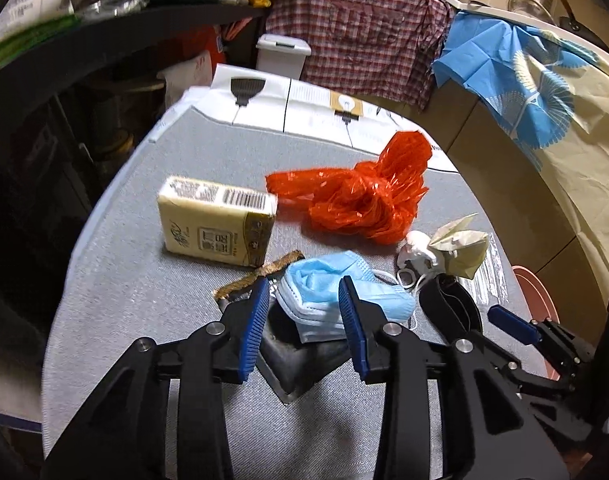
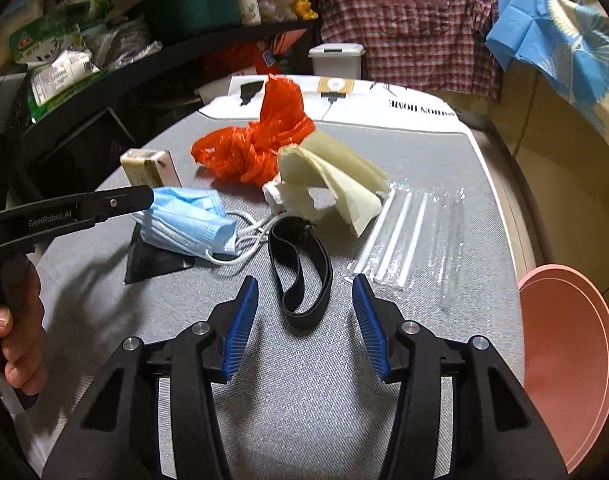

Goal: Collect trash
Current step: 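Grasp the black elastic band with the right tool while the left tool grasps the blue face mask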

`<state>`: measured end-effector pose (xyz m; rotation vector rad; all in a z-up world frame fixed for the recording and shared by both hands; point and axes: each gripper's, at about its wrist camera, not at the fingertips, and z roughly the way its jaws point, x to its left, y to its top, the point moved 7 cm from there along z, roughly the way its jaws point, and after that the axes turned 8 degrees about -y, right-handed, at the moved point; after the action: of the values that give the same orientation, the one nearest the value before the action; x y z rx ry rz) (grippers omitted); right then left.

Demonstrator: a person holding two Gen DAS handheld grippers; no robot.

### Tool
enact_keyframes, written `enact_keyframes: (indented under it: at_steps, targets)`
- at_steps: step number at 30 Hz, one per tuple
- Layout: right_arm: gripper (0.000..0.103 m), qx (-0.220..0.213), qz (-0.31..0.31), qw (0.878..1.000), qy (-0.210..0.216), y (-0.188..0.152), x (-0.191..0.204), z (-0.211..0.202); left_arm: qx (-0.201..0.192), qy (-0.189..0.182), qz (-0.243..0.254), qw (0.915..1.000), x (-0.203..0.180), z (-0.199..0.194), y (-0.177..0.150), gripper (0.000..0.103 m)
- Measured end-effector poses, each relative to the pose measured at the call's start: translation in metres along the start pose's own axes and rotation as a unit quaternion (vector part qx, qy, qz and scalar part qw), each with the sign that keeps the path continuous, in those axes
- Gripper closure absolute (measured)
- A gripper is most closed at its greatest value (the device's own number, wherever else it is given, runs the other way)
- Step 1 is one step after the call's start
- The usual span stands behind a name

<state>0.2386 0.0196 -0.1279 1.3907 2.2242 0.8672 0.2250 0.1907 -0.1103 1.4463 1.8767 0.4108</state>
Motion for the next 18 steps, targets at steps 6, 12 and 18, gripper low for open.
enact_keyframes:
  at_steps: [6, 12, 18]
  targets:
    - [0.057, 0.017, -0.007, 1.000, -0.004, -0.005, 0.002, 0.010, 0.018, -0.003, 0.008, 0.9998, -0.003, 0.010, -0.008, 0.067]
    - [0.084, 0.015, -0.007, 1.000, 0.001, -0.005, 0.000, 0.006, 0.021, -0.002, 0.029, 0.9994, -0.011, 0.006, -0.008, 0.083]
    - [0.092, 0.000, -0.009, 1.000, 0.005, -0.001, 0.001, -0.006, 0.007, 0.007, 0.049, 0.9987, -0.019, -0.006, -0.003, 0.089]
